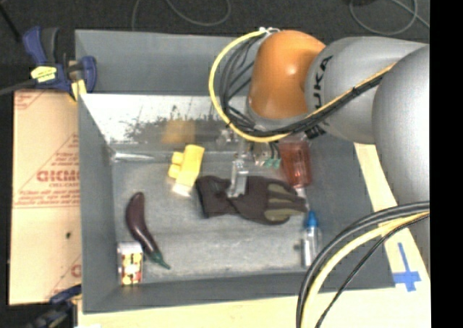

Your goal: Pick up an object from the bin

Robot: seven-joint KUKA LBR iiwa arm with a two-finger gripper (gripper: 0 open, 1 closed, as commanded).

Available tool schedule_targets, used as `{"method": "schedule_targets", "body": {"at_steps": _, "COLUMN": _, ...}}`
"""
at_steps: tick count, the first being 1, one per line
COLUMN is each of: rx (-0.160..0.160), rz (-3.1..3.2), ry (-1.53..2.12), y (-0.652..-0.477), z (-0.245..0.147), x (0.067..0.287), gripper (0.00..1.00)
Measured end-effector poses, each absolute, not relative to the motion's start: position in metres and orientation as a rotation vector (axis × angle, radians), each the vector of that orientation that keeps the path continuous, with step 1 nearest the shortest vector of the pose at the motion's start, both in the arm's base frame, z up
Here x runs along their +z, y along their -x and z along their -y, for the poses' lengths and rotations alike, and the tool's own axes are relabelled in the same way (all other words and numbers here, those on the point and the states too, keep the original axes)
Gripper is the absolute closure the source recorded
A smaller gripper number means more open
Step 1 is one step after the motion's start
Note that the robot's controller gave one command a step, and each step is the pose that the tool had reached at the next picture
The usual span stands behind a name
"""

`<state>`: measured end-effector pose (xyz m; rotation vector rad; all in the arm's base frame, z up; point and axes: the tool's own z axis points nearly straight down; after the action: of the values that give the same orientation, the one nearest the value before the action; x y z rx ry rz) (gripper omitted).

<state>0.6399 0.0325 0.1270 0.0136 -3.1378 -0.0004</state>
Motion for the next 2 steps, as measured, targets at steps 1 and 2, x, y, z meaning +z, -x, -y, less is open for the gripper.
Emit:
{"method": "schedule_targets", "body": {"at_steps": 1, "rx": -0.001, "rz": 3.143, "ry": -0.013, "y": -0.641, "z": -0.032, "x": 0.132, "gripper": 0.0}}
{"method": "schedule_targets", "body": {"at_steps": 2, "rx": -0.002, "rz": 3.144, "ry": 0.104, "y": -0.627, "z": -0.009, "x": 0.088, "gripper": 0.0}}
